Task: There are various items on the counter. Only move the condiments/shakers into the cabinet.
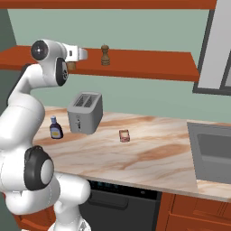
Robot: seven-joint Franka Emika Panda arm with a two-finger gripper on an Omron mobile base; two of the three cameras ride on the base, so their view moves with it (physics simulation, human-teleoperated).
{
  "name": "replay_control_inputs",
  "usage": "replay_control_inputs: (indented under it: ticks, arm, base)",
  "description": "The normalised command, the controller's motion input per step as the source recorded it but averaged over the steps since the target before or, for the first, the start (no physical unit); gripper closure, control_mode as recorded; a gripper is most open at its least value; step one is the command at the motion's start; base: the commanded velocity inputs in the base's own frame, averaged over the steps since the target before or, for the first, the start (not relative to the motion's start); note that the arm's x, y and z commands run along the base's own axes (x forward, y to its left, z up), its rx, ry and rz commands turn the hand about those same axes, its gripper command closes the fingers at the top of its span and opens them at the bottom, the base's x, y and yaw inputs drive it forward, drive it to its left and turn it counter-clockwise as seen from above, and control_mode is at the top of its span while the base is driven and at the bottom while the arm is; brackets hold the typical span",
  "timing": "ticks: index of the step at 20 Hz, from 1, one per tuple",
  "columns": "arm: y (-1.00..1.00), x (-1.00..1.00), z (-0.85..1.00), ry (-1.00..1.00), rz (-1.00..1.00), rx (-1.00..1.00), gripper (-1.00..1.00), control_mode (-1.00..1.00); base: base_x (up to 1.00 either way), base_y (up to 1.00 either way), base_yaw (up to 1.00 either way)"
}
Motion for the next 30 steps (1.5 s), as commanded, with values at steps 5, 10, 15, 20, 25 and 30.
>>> replay_control_inputs:
  ticks: [5,10,15,20,25,30]
  arm:
    - [0.0,0.01,0.09,-0.02,0.0,0.0,1.0,-1.0]
    - [0.0,0.06,0.05,-0.01,0.0,0.0,1.0,-1.0]
    - [0.0,0.03,0.1,-0.03,0.0,0.0,1.0,-1.0]
    - [0.0,0.39,0.0,0.0,0.0,0.0,1.0,-1.0]
    - [0.0,0.5,0.0,0.0,0.0,0.0,1.0,-1.0]
    - [0.0,0.4,-0.14,0.0,0.0,-0.01,1.0,-1.0]
  base:
    - [0.0,0.0,0.0]
    - [0.0,0.0,0.0]
    - [0.0,0.0,0.0]
    - [0.0,0.0,0.0]
    - [0.0,0.0,0.0]
    - [0.0,0.0,0.0]
